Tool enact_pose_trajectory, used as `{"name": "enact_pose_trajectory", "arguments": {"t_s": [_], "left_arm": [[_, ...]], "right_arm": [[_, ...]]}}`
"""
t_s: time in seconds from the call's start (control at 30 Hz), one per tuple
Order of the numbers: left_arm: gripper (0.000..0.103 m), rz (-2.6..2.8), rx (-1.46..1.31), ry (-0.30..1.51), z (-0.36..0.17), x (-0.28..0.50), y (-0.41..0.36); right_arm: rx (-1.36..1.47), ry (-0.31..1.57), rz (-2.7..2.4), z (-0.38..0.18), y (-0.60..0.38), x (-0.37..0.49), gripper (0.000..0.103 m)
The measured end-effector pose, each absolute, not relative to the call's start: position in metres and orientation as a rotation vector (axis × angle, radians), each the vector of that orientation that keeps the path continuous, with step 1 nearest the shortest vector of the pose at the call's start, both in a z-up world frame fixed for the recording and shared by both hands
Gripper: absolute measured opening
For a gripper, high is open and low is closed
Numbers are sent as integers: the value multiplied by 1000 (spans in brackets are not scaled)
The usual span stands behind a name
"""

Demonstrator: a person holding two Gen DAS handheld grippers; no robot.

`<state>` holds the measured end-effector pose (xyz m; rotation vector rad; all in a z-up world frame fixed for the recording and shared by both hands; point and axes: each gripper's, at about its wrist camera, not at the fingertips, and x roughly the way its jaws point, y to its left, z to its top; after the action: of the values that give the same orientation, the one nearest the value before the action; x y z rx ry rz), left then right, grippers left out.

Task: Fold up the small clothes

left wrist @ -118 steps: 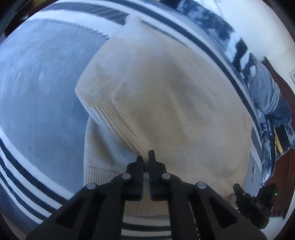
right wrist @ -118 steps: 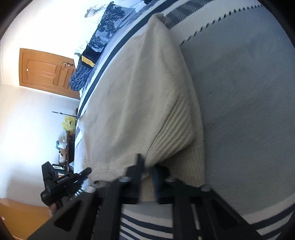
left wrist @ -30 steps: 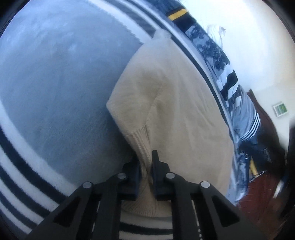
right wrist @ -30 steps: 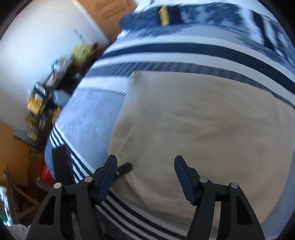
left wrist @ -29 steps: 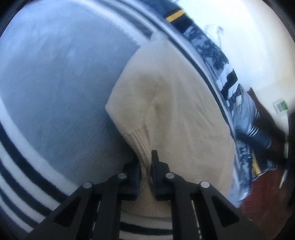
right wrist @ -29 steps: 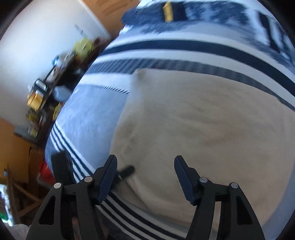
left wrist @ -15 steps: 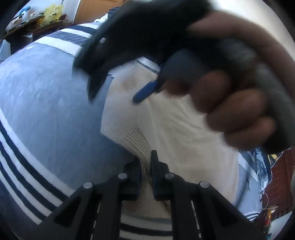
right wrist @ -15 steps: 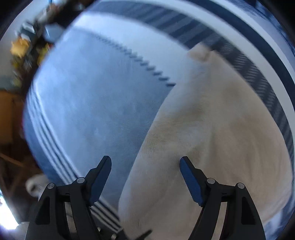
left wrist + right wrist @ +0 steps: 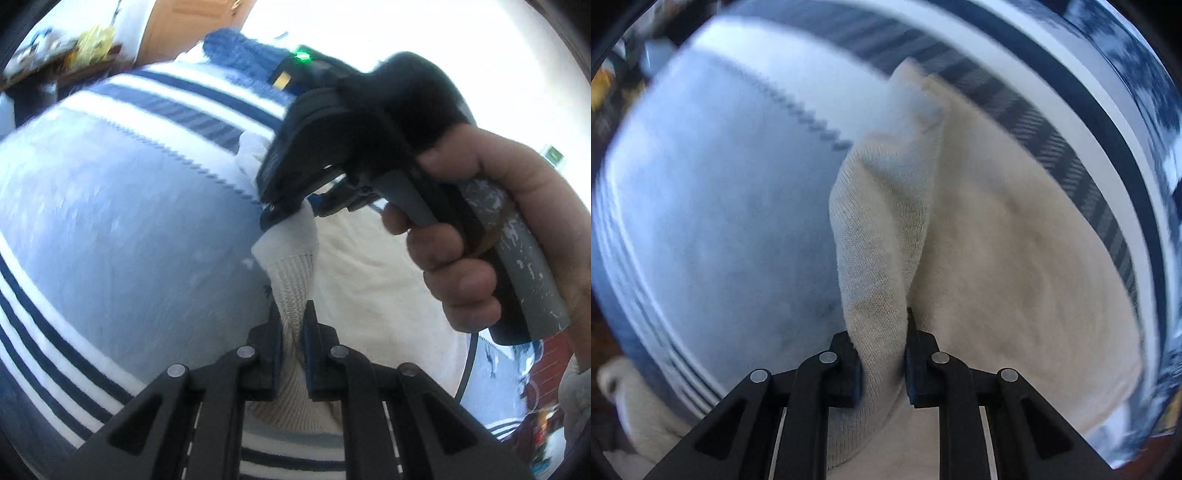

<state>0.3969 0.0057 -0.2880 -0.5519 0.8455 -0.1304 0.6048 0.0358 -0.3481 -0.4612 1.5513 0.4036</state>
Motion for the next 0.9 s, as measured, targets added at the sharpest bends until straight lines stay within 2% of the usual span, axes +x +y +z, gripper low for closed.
{"name": "enact_pose_trajectory", "arguments": {"t_s": [0.27, 0.57, 0.7, 0.83, 0.9], "left_arm": [[9, -159, -434, 752, -256, 374, -21], [9, -259, -327, 677, -192, 386, -67], [9, -342, -244, 675, -176, 389, -132], [9, -433, -85, 738, -188, 397, -216], [9, -453, 9, 788, -207, 401, -253]], "right_arm": [[-3, 1410, 524, -292, -56, 596, 16], [232, 1172, 582, -213, -161, 560, 16], [321, 1071, 537, -191, -239, 537, 16], [495, 1004, 470, -203, -323, 523, 17], [618, 973, 461, -227, -367, 519, 17]]}}
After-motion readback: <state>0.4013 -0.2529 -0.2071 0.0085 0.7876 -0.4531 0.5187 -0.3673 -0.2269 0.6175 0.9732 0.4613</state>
